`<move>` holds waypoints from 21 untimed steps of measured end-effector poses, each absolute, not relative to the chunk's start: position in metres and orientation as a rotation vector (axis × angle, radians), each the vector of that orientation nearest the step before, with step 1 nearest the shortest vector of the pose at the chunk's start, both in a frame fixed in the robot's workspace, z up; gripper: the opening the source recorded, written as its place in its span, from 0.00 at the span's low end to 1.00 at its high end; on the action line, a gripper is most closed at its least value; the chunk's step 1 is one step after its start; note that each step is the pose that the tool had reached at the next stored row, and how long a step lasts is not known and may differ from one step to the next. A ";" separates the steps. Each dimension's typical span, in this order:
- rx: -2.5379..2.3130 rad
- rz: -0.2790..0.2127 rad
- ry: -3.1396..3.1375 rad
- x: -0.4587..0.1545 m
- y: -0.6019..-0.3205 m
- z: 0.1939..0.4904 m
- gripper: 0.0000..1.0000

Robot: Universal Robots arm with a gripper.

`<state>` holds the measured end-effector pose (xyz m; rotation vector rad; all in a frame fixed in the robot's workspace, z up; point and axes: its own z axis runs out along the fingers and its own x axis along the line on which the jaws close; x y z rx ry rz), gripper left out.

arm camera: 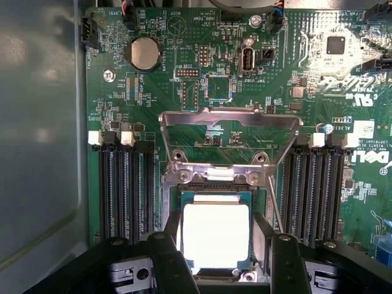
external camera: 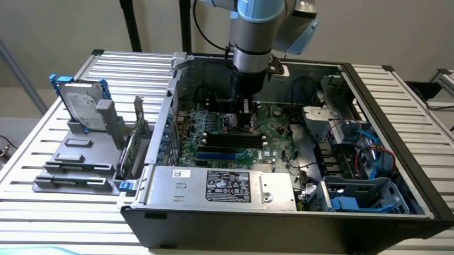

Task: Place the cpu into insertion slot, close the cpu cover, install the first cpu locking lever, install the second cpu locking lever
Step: 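Place the cpu into insertion slot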

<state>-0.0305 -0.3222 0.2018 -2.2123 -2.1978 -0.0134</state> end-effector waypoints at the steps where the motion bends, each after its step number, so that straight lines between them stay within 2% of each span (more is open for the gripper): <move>1: -2.213 -0.013 -2.197 -0.031 -0.322 0.201 0.54; 21: -2.219 -0.009 -2.188 -0.030 -0.322 0.200 0.54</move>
